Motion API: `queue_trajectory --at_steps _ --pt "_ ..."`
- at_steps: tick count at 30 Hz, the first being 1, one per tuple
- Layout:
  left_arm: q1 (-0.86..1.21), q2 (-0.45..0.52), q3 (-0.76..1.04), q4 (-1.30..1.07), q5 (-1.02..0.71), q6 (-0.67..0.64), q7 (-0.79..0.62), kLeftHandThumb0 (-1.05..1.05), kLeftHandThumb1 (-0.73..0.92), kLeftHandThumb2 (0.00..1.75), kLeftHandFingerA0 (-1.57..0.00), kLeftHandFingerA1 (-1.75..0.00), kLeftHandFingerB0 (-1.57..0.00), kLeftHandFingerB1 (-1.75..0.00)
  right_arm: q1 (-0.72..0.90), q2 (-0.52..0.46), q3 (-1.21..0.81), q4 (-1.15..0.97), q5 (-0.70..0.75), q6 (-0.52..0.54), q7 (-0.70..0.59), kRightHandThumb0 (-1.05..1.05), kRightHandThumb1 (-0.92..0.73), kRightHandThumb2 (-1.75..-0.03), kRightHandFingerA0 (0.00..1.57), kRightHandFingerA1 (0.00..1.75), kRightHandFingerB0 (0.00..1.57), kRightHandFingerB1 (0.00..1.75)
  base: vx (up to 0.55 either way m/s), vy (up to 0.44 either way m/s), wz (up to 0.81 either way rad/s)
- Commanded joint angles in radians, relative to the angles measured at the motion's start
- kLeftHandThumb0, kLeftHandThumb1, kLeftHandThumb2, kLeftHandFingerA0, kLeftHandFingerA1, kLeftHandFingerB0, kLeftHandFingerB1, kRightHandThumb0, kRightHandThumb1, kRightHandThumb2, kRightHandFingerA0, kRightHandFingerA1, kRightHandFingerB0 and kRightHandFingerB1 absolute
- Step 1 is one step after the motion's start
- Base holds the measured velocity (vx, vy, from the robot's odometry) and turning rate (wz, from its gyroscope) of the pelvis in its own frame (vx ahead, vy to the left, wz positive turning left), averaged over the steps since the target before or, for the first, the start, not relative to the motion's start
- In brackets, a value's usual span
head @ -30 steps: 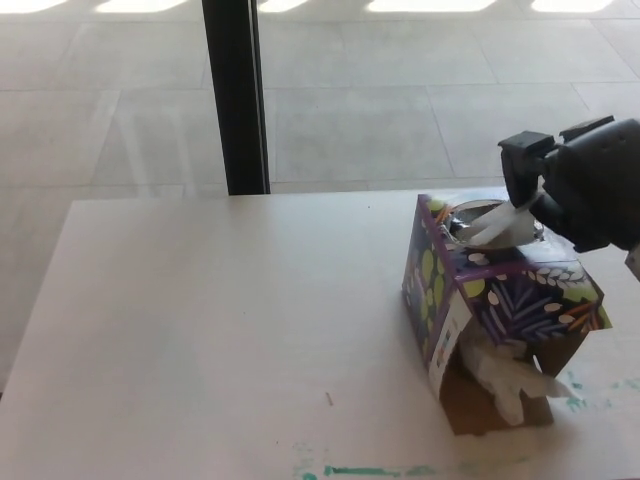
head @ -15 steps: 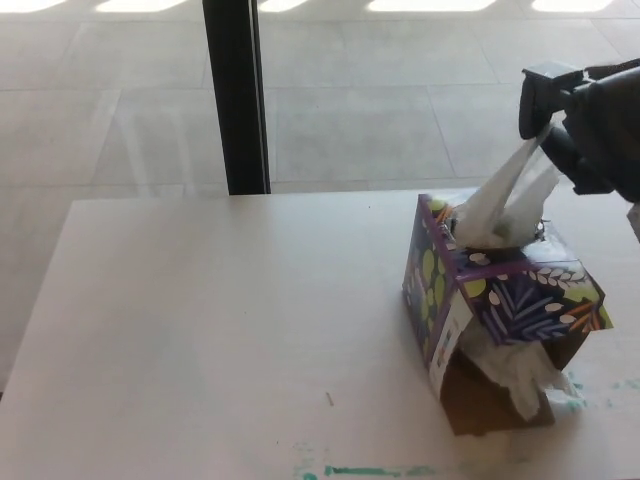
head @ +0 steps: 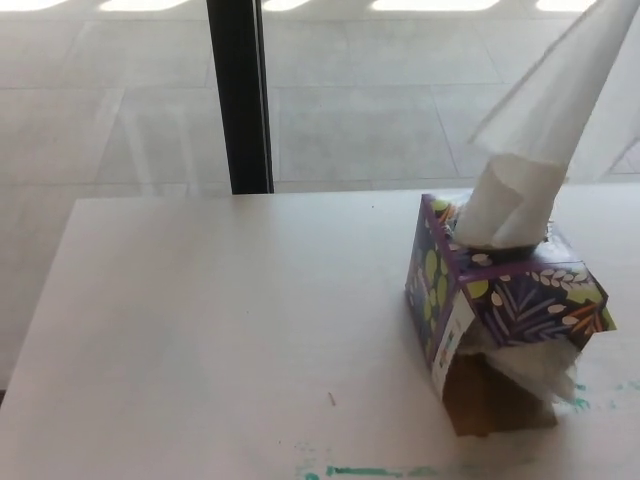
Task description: The robot uses its right hand to pull out a tissue from the tissue box kept in the middle of the desk and put it on the right side
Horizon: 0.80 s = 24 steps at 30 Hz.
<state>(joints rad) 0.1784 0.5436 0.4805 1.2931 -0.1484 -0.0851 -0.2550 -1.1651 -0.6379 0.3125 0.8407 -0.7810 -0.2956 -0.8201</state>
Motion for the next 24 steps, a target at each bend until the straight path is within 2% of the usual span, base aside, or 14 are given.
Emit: queue_trajectory --at_steps 1,4,6,13,14,15,16,17,18,22,23,24 --pt "0.007 0.01 -0.004 0.002 -0.005 -0.032 0.02 -0.77 0.91 0.67 -0.59 -0.64 -0.55 -0.48 -0.088 -0.05 -0.02 0.067 -0.02 -0.008 -0.067 -0.23 -0.43 -1.27 0.94 1.75 0.77 1.59 0.0 0.0 0.0" --pt "0.011 0.015 0.003 0.005 -0.014 -0.026 0.016 -0.75 0.91 0.67 -0.58 -0.65 -0.54 -0.49 -0.119 -0.064 -0.008 0.101 -0.04 -0.003 -0.102 -0.22 -0.44 -1.24 0.93 1.75 0.77 1.59 0.0 0.0 0.0" --pt "0.01 0.015 0.004 0.004 -0.015 -0.023 0.019 -0.76 0.9 0.67 -0.59 -0.65 -0.56 -0.48 -0.154 -0.082 -0.001 0.13 -0.051 -0.008 -0.119 -0.25 -0.41 -1.32 0.95 1.75 0.8 1.54 0.0 0.0 0.0" --pt "0.025 0.023 0.003 0.006 -0.012 -0.029 0.01 -0.75 0.91 0.67 -0.56 -0.62 -0.52 -0.47 -0.229 -0.127 0.001 0.192 -0.047 0.002 -0.096 -0.24 -0.41 -1.35 0.94 1.75 0.82 1.52 0.0 0.0 0.0" --pt "0.022 0.023 -0.001 0.007 -0.008 -0.027 0.015 -0.76 0.91 0.67 -0.58 -0.66 -0.54 -0.48 -0.234 -0.149 -0.001 0.191 -0.052 0.001 -0.107 -0.25 -0.41 -1.36 0.99 1.74 0.85 1.43 0.0 0.0 0.0" --pt "0.022 0.023 -0.001 0.007 -0.007 -0.027 0.016 -0.76 0.91 0.67 -0.58 -0.66 -0.54 -0.48 -0.235 -0.151 -0.001 0.191 -0.052 0.001 -0.109 -0.25 -0.41 -1.36 0.99 1.74 0.85 1.43 0.0 0.0 0.0" --pt "0.022 0.024 0.002 0.007 -0.013 -0.025 0.005 -0.76 0.92 0.67 -0.54 -0.69 -0.51 -0.5 -0.233 -0.155 -0.001 0.191 -0.051 -0.005 -0.108 -0.31 -0.36 -1.26 1.13 1.59 0.94 1.24 0.0 0.0 0.0" --pt "0.023 0.024 0.008 0.006 -0.021 -0.021 -0.013 -0.76 0.92 0.67 -0.54 -0.69 -0.51 -0.5 -0.229 -0.161 -0.001 0.188 -0.049 -0.013 -0.107 -0.31 -0.36 -1.26 1.13 1.59 0.94 1.24 0.0 0.0 0.0" --pt "0.026 0.023 -0.007 0.006 -0.003 -0.038 0.004 -0.76 0.92 0.68 -0.58 -0.64 -0.52 -0.48 -0.208 -0.174 0.006 0.178 -0.055 -0.02 -0.093 -0.3 -0.44 -1.29 0.92 1.69 0.81 1.39 0.0 0.0 0.0" --pt "0.027 0.016 -0.002 0.009 -0.011 -0.04 0.017 -0.77 0.91 0.67 -0.58 -0.66 -0.53 -0.49 -0.117 -0.194 0.02 0.138 -0.046 -0.088 -0.065 -0.3 -0.45 -1.29 0.92 1.68 0.79 1.46 0.0 0.0 0.0" --pt "0.036 0.015 -0.004 0.008 -0.01 -0.048 0.008 -0.77 0.91 0.67 -0.58 -0.64 -0.53 -0.48 -0.019 -0.203 0.054 0.111 -0.072 -0.127 -0.078 -0.26 -0.41 -1.17 0.94 1.68 0.8 1.42 0.0 0.0 0.0" --pt "0.036 0.015 0.0 0.008 -0.015 -0.044 0.003 -0.77 0.91 0.67 -0.57 -0.64 -0.53 -0.48 0.021 -0.207 0.068 0.093 -0.084 -0.126 -0.08 -0.25 -0.46 -1.13 0.95 1.68 0.82 1.41 0.0 0.0 0.0"
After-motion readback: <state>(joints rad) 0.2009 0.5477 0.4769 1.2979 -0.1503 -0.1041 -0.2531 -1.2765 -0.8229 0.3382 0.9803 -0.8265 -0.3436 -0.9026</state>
